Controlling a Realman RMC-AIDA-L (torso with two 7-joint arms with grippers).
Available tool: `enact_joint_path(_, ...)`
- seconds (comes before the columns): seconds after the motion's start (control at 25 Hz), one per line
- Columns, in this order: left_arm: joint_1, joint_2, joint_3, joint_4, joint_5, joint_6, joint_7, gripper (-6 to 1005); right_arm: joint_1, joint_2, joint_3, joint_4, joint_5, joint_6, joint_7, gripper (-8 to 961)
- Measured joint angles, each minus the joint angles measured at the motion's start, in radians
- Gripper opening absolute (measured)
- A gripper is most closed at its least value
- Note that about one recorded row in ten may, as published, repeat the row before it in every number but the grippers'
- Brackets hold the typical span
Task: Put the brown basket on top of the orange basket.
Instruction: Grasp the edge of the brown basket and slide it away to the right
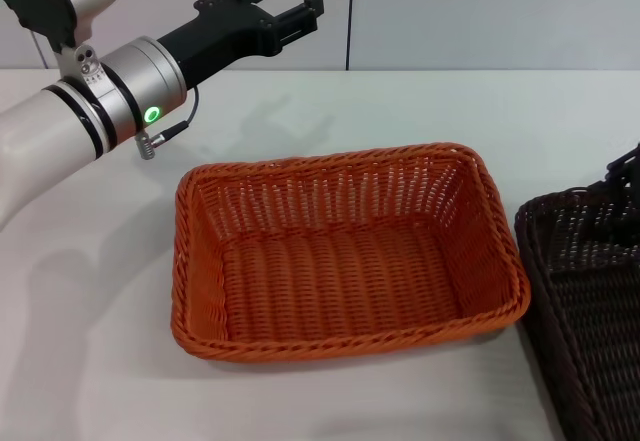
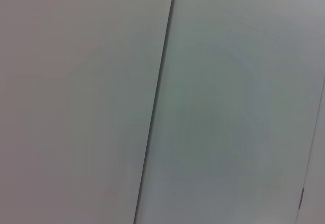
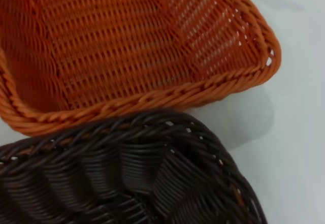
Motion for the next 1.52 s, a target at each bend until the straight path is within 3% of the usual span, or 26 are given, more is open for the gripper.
enact_joint_path(0.6,0.001,0.0,0.003,-0.016,0.0,0.0,0.0,834,-0.024,0.018,0.0,-0.007,0.01,0.03,-0.038,384)
enact_joint_path(0.88,0.009,0.0,0.008,-0.016,0.0,0.006,-0.001,834,-0.077,0.023,0.006,-0.121,0.034,-0.079,-0.051,320)
enact_joint_path(1.24,0.017,0.0,0.003,-0.015,0.0,0.008,0.007,834,-0.134,-0.021,0.138,-0.236,0.053,-0.345,-0.061,281)
enact_joint_path(1.36,0.017,0.0,0.003,-0.015,0.0,0.006,0.007,834,-0.136,-0.041,0.194,-0.217,0.021,-0.378,-0.064,249)
enact_joint_path(1.52,0.013,0.0,0.004,-0.015,0.0,0.003,0.008,834,-0.138,-0.048,0.235,-0.193,-0.016,-0.381,-0.068,208)
